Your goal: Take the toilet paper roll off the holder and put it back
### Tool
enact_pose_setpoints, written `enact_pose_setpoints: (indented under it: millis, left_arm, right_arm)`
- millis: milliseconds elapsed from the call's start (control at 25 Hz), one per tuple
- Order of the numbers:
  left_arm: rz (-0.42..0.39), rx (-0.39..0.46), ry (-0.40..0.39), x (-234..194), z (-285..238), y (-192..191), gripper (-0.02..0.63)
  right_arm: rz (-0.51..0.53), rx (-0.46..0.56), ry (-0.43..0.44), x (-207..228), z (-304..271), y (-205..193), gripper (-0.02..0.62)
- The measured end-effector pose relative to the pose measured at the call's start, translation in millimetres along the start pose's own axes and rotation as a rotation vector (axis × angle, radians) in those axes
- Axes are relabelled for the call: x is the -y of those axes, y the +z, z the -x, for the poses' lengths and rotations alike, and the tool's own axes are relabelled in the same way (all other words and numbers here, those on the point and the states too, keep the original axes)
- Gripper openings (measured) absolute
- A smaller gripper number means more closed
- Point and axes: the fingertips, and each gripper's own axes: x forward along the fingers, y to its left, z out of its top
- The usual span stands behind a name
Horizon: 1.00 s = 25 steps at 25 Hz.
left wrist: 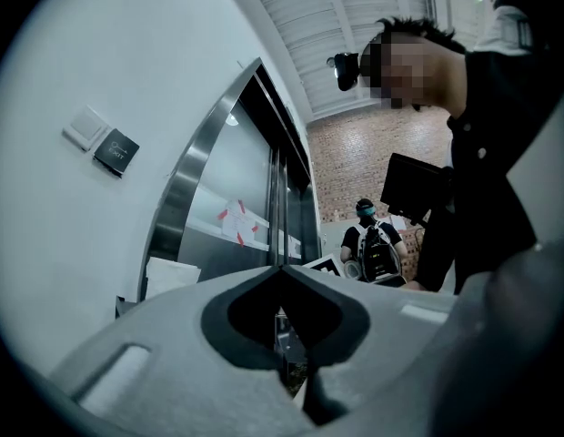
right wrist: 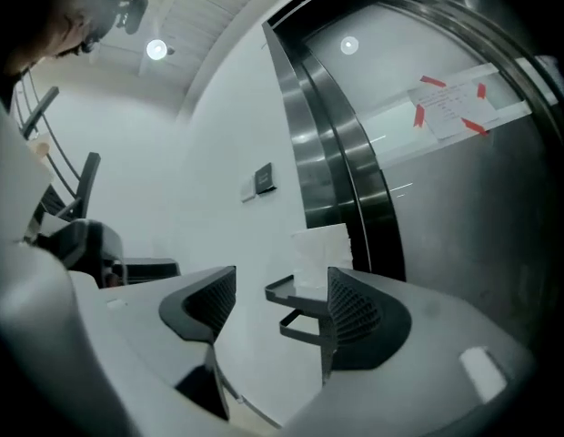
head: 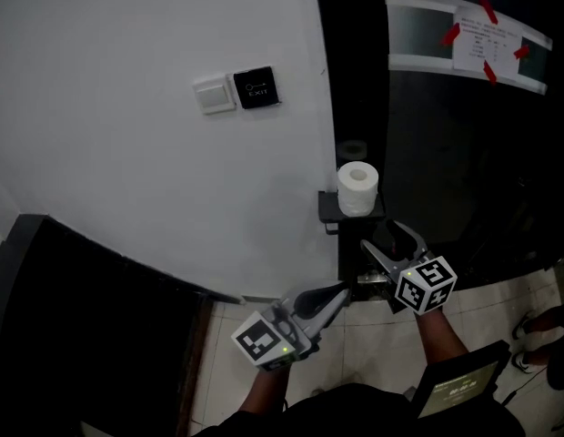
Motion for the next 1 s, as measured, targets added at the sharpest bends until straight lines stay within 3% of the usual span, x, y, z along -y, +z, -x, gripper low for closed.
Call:
enact_pose_setpoints:
  millis: [360,560,680,800,1000]
  left_arm:
    - [-0.011,-0.026,0.056,-10,24,2,-0.005]
    - [-0.022,-0.04,0.106,-19,42,7,-0.005]
    - [-0.027,-0.051,0.132,-21,53,7,-0.004]
    - [-0.025,-0.054,0.151,-25,61,9,-0.005]
    - [-0.015,-0.05,0.148,-24,62,10,-0.005]
  right_arm:
    - [0.064,-0.065,-0.198,47,-73,10,0.457]
    - [0.083,-0.139,-0.257,53,-110,6,0.474]
    - [0.1,-0.173,-0.334,63,-120,1,0.479]
    - [0.116,-0.203,-0.4,70,-120,0,0.435]
    - [0.115,-0.211,-0.402,71,-120,-1,0.428]
